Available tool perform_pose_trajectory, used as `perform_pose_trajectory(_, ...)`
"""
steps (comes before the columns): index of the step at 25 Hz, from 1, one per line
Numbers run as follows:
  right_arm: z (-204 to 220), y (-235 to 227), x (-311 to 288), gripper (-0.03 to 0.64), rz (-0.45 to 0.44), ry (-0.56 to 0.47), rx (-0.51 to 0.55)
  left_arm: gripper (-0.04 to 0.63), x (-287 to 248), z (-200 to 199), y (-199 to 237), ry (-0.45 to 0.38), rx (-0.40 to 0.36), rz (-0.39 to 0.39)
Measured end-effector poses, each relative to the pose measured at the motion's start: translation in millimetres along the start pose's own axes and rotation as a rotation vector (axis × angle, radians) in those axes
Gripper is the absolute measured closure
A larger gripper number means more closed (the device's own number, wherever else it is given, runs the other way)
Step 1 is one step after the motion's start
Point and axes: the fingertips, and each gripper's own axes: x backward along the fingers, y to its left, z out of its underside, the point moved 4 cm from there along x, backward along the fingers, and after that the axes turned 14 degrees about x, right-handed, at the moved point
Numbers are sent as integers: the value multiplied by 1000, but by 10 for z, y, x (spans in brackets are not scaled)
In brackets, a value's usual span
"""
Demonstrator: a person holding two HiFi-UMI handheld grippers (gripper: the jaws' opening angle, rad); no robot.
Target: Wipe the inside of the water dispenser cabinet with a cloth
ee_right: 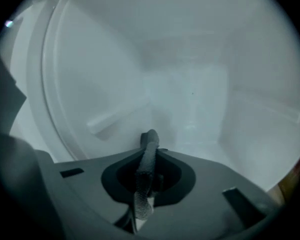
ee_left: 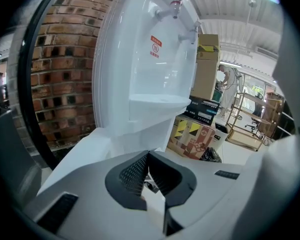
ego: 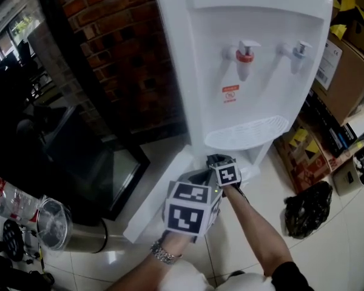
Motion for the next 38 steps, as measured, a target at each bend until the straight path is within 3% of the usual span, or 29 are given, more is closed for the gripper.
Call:
perform_pose_trajectory(2, 259, -119, -61, 595, 31, 74, -7, 595, 5, -2, 1, 0, 3, 2)
perform_pose_trajectory(5, 525, -499, 39, 595, 159, 146, -46, 595, 4, -8, -3, -2, 8, 6)
perform_pose_trajectory(10, 567, -1041, 381, 595, 344, 128, -152, 595, -35, -1, -37, 1, 14, 16)
perform_pose_trajectory(14, 460, -923, 369, 595, 272, 101, -199, 595, -35, 18, -11, 13, 1, -7)
perform_pose_trajectory(20, -2, -171, 120, 595, 57, -23, -47, 595, 6, 0, 12, 5, 1, -17)
perform_pose_trajectory(22, 44, -58, 58, 595, 58, 3, 44, 595, 26, -15, 20, -2, 1, -17)
perform_pose_trajectory(24, 248, -118, 24, 595, 81, 68, 67, 595, 39, -23, 22, -4, 3, -16)
perform_pose_trajectory(26, 455, -322, 67, 595, 135, 126, 27, 595, 50, -35, 15, -8, 5, -10)
perform_pose_trajectory(29, 661, -778, 279, 595, 295, 190, -17, 595, 80, -64, -5, -23, 13, 0)
perform_pose_trajectory(32, 760, -1123, 497, 595, 405, 199, -87, 595, 77, -63, -12, -27, 17, 3)
perform_pose_trajectory(35, 606, -1042, 565, 595, 354, 125, -186, 595, 70, -65, -37, -28, 18, 12)
perform_pose_trajectory(38, 245, -591, 460, 595, 201, 33, -188, 595, 76, -75, -52, -32, 17, 17)
